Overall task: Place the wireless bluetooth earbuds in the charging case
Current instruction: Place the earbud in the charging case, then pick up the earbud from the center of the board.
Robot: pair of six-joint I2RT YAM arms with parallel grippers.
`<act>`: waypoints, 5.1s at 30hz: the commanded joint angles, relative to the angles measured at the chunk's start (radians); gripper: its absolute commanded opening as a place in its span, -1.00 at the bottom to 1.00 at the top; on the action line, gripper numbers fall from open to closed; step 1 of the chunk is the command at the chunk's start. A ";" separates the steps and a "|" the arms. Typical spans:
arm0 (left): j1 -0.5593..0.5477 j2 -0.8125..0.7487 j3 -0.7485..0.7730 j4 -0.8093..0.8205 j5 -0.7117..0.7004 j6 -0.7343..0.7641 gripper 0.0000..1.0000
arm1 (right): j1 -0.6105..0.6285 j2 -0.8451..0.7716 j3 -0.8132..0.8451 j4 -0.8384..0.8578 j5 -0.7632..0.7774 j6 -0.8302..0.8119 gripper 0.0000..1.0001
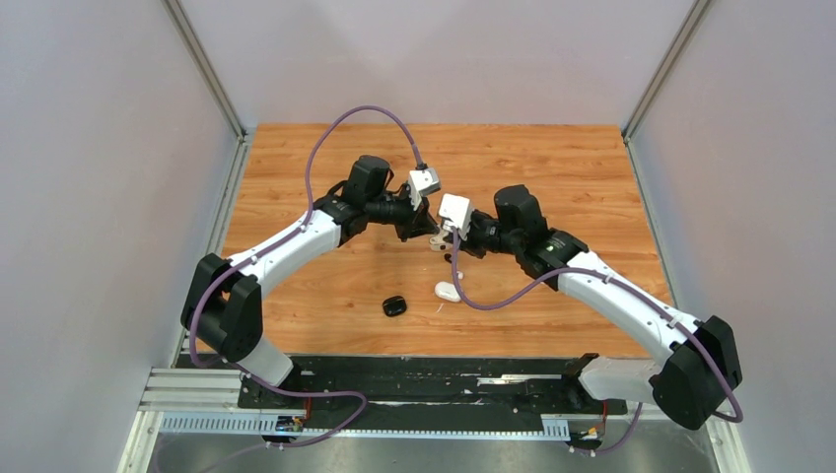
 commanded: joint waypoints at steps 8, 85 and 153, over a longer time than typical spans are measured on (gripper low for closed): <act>0.002 -0.050 0.035 0.037 0.005 0.012 -1.00 | 0.006 0.045 0.062 -0.001 0.128 0.054 -1.00; 0.001 -0.093 -0.107 0.248 -0.025 0.020 -1.00 | -0.163 -0.022 0.292 -0.351 -0.192 0.438 0.66; 0.002 -0.254 -0.143 -0.028 -0.248 0.137 -1.00 | -0.523 0.780 0.418 -0.665 -0.256 -1.329 -0.41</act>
